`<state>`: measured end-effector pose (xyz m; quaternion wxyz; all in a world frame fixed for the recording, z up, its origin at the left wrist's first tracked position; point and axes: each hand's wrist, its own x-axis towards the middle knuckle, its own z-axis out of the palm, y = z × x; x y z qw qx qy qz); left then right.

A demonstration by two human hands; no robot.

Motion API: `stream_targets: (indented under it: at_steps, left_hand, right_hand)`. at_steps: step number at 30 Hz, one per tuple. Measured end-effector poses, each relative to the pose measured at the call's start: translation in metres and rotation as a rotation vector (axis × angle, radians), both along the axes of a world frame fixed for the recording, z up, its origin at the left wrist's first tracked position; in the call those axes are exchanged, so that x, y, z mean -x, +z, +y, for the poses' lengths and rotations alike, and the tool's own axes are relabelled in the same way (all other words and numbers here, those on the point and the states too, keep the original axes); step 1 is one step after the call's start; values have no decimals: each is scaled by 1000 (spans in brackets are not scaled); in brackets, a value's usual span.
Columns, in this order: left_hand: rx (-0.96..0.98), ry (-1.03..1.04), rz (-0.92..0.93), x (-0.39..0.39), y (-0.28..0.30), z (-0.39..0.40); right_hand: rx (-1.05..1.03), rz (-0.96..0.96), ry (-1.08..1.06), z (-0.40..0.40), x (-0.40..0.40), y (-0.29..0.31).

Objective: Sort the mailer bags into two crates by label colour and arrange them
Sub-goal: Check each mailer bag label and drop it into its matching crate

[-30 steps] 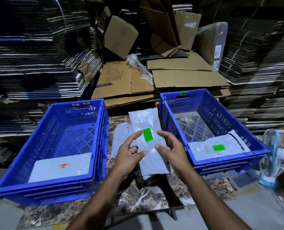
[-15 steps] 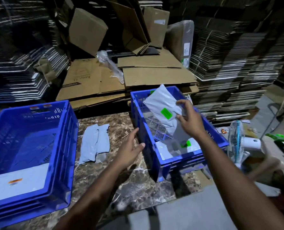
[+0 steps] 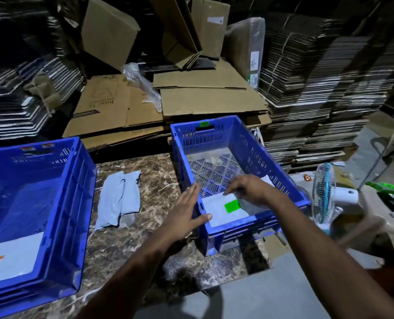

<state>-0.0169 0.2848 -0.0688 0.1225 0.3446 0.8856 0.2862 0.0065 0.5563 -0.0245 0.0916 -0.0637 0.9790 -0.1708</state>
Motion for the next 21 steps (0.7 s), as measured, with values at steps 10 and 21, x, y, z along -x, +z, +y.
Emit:
stream_targets:
  at_steps: [10,21]
  left_hand:
    - [92,-16,-12,6,0,-16]
    - [391,346,-115,71,-54,-122]
  right_hand:
    - [-265,129,-143,-19,-18,-3]
    - [524,583,-62,-197,-44,-20]
